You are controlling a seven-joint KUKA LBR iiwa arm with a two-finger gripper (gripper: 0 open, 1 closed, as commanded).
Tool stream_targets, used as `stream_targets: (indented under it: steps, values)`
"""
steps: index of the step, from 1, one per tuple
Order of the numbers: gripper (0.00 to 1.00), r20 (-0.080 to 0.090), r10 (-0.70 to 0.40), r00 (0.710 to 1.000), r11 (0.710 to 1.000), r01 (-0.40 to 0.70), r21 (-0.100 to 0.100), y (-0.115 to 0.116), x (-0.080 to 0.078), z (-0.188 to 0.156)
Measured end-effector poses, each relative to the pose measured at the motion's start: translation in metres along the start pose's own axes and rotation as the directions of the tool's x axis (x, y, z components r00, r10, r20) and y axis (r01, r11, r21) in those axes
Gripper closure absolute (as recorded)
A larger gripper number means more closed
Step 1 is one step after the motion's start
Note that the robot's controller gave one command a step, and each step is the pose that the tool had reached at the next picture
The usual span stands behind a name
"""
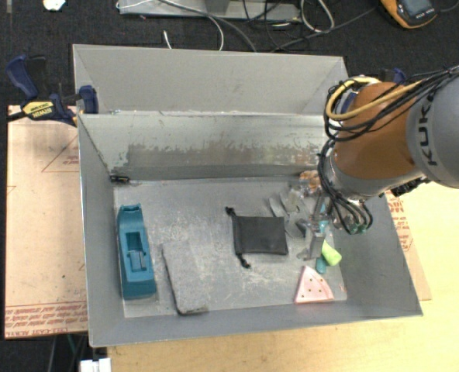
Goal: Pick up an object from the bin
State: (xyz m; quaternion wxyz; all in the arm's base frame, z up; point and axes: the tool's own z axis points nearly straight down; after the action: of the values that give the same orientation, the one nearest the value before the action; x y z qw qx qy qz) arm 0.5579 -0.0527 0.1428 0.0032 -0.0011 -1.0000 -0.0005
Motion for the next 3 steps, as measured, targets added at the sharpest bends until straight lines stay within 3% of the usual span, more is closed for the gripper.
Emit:
stream_targets:
  steps: [1, 2, 3]
  values:
    - [0.00, 0.007, -0.002, 1.000, 1.000, 0.002, 0.001, 0.000, -0.002, -0.005]
    - [0.00, 0.015, 0.194, 0.981, 0.981, -0.194, -0.002, 0.011, -0.020, 0.028]
    - [0.00, 0.006, 0.267, 0.964, 0.964, -0.267, -0.001, 0.051, 0.013, 0.061]
